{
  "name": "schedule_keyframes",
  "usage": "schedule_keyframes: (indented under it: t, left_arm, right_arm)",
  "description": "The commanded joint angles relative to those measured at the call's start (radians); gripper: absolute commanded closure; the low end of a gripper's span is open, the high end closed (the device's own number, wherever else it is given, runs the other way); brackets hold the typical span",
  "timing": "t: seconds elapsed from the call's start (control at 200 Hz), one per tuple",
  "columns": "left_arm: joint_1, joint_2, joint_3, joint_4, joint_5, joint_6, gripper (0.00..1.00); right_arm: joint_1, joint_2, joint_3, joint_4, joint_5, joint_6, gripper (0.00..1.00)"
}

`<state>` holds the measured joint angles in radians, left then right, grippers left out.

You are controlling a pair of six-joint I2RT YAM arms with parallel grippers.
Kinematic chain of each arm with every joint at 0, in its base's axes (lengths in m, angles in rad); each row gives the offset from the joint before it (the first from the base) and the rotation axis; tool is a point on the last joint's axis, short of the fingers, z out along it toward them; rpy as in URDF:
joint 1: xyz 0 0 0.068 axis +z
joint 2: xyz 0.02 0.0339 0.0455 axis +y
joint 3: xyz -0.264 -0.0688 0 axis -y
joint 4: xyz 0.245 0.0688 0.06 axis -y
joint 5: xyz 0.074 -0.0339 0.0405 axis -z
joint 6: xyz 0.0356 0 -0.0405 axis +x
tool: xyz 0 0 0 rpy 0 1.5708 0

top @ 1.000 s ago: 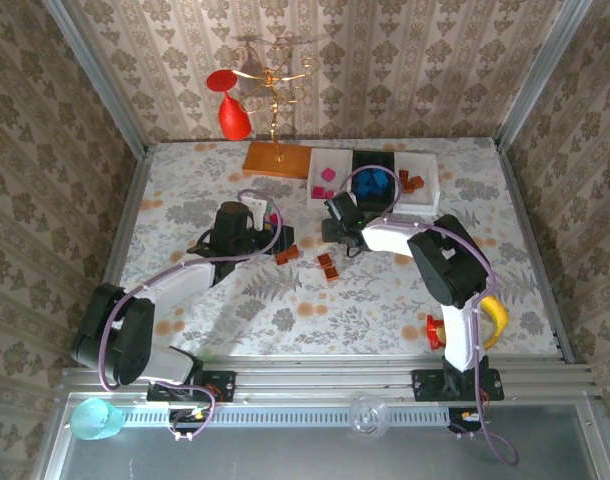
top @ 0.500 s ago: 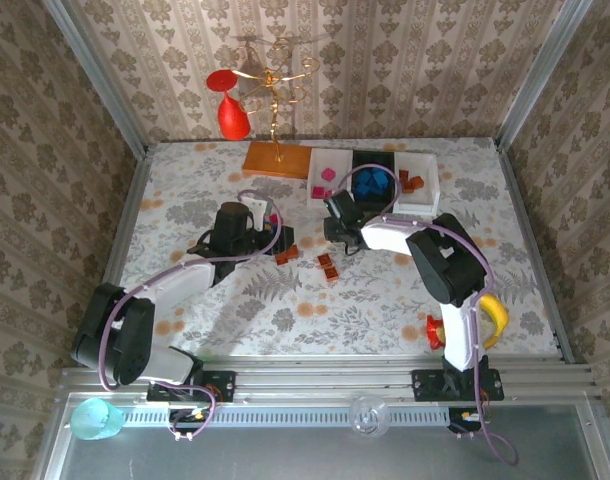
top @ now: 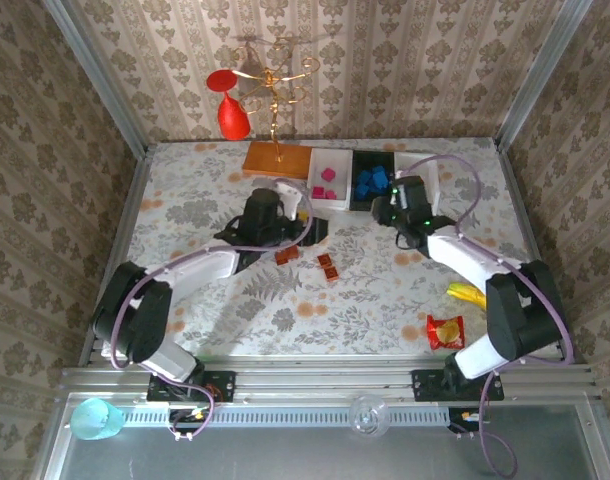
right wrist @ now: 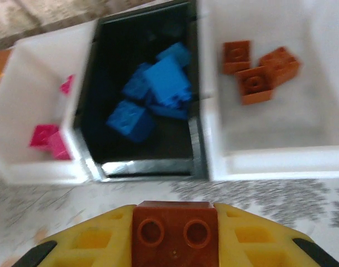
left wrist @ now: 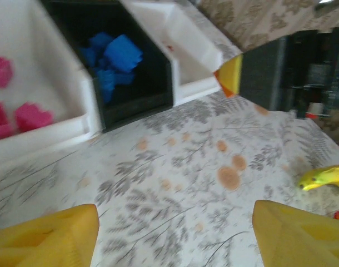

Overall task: Sort the legos into containers by color
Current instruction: Place the lego in the container, then pick up the lego from the center of the table.

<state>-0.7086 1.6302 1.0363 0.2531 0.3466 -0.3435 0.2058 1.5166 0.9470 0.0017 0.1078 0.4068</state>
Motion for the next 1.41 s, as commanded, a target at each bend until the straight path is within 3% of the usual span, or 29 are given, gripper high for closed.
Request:
schedule_keyframes:
  t: [0.0,0.315,0.545,0.745,0.945,1.145,1.4]
  left_arm:
    - [-0.036,0.059,0.078,0.03,0.037,0.028,0.25]
    - [-0.066,0.1,0.088,0.055,0.036,0.008,0.25]
    - [-0.063,0.075,0.058,0.05,0.029,0.012,0.25]
    - [-0.055,0.041,0.021,0.046,0.011,0.015,0.25]
    - [-0.026,0.008,-0.016,0.038,0.003,0.01,0.25]
    - [0.016,-0.045,-0.081,0.029,-0.024,0.011,0.25]
    - [0.116,-0.14,-0.213,0.002,-0.046,-0.003,0.25]
  right_arm:
    - [-0.066,0.039,0.05,-0.023,0.035,-0.024,0.65]
    - [-0.128,0.342,0.337,-0.123,0.166,-0.125,0.64]
    - [-0.129,0.459,0.504,-0.24,0.259,-0.16,0.6]
    - [-0.147,0.508,0.562,-0.329,0.231,-0.143,0.57]
    - [-0.155,0.476,0.554,-0.334,0.204,-0.151,0.48]
    - [-0.125,0.301,0.418,-0.226,0.052,-0.152,0.41]
    - [0.061,0.079,0.173,-0.131,-0.042,-0.155,0.38]
